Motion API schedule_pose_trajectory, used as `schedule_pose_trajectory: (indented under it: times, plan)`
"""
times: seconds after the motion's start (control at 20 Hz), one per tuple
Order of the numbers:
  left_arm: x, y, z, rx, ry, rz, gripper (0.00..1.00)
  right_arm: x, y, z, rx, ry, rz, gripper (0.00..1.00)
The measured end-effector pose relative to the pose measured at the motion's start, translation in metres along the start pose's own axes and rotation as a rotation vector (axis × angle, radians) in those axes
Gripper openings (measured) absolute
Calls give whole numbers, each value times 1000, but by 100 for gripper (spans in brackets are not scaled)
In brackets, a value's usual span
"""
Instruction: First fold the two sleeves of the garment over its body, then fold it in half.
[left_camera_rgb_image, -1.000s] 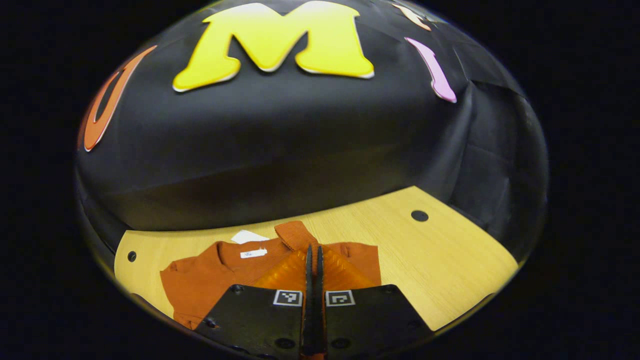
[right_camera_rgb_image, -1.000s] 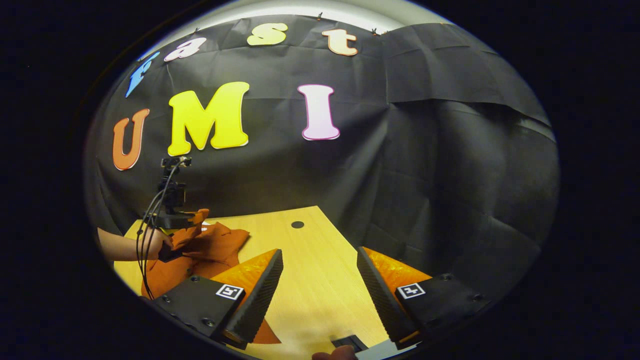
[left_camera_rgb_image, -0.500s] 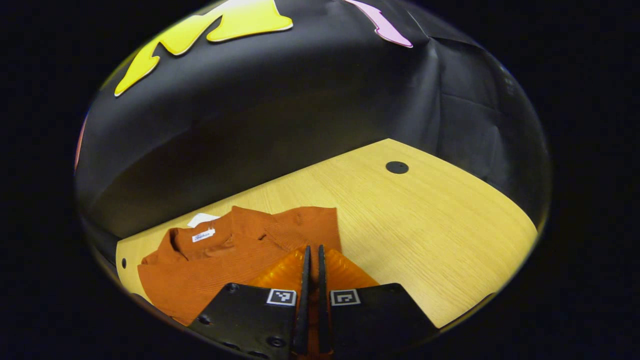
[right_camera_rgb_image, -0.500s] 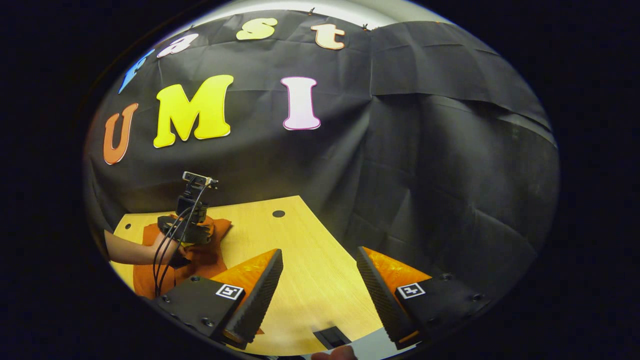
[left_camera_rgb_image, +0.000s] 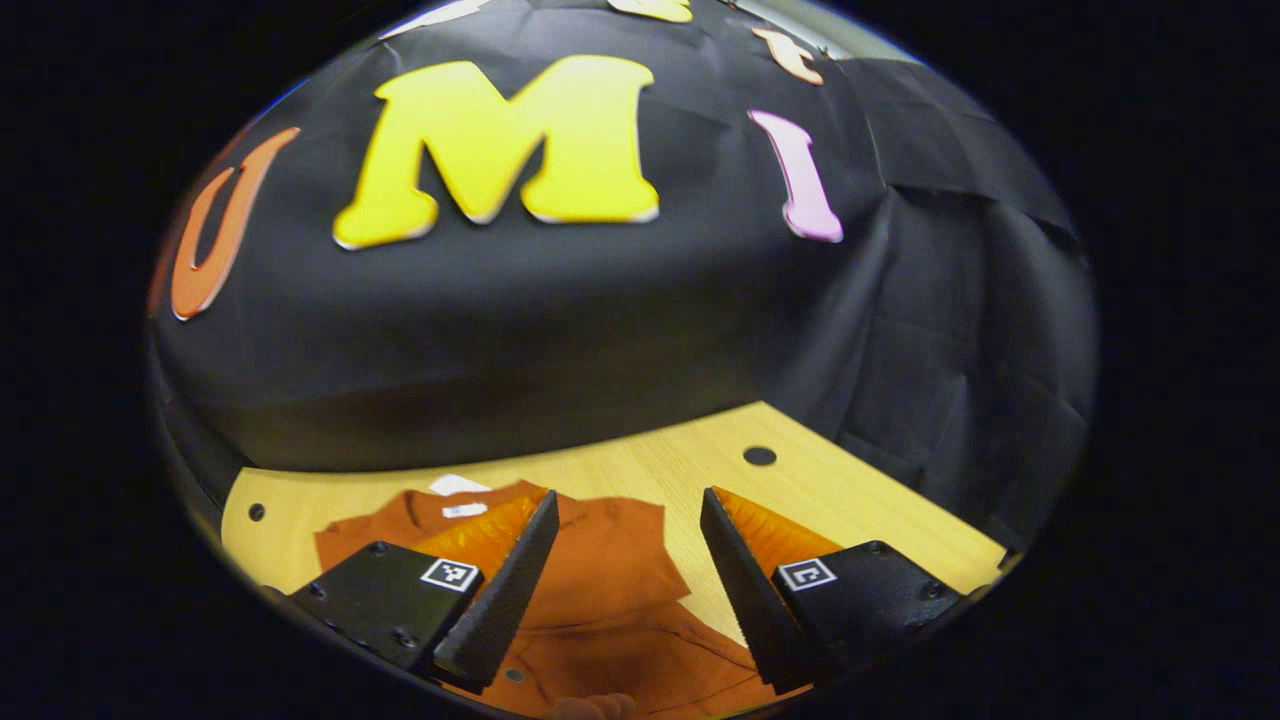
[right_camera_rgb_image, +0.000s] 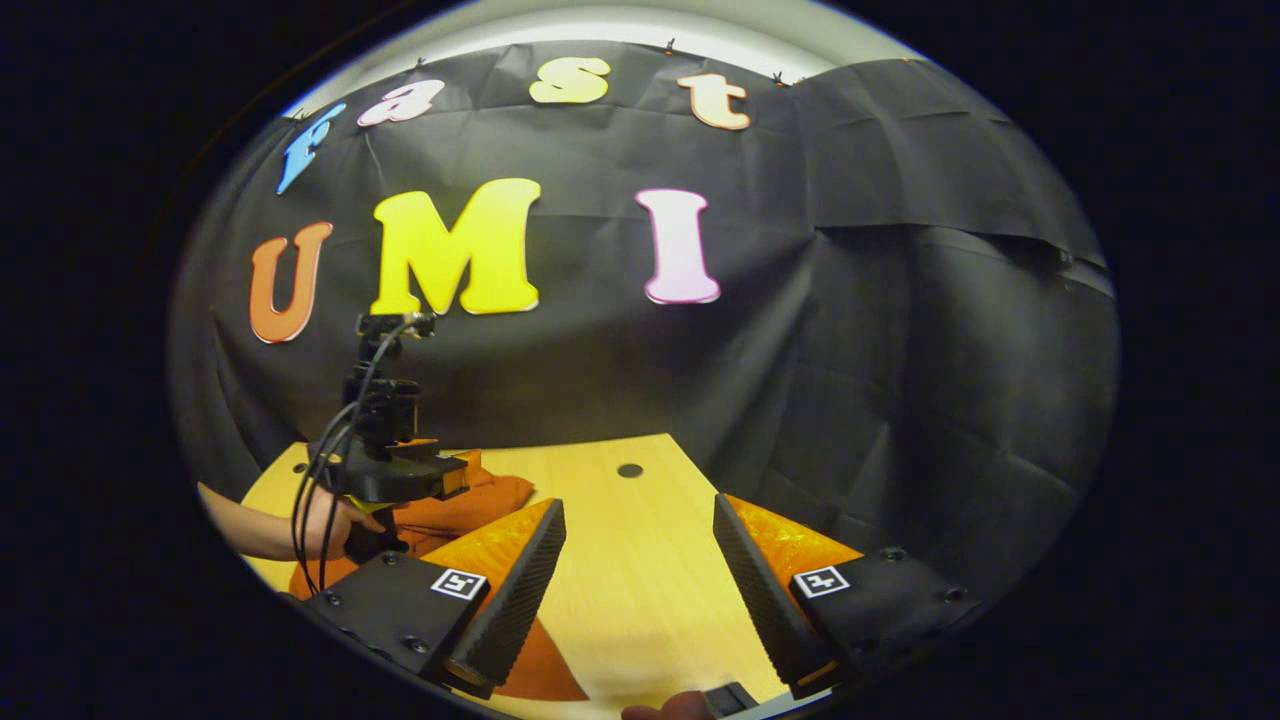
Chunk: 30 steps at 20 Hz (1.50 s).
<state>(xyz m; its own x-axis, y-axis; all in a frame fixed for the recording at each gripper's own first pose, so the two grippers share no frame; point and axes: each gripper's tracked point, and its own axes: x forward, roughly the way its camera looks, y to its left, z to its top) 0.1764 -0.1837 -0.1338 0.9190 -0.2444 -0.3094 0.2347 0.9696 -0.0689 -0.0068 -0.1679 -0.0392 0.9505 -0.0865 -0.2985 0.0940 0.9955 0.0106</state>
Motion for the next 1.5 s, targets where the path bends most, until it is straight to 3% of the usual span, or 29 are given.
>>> schedule_pose_trajectory:
  times: [0.1, 0.4, 0.75, 0.9, 1.05, 1.35, 1.5]
  plan:
    - [-41, 32, 38, -12, -84, 48, 98, 11, 36, 21, -1, -51, 69, 95]
    - [-139, 105, 114, -22, -242, 204, 97, 24, 134, 79, 11, -217, 240, 95]
    - [-206, 146, 110, -61, -270, 291, 98, 16, 198, 79, 3, -221, 343, 95]
    - [-213, 150, 90, -78, -223, 278, 98, 13, 206, 72, -15, -194, 369, 95]
    - [-217, 152, 51, -117, -118, 239, 98, 17, 201, 44, -29, -97, 393, 95]
    - [-242, 170, -65, -174, 164, 187, 98, 18, 142, -51, -32, 157, 325, 95]
    - [-262, 166, -122, -216, 315, 131, 99, 4, 117, -103, -47, 281, 327, 96]
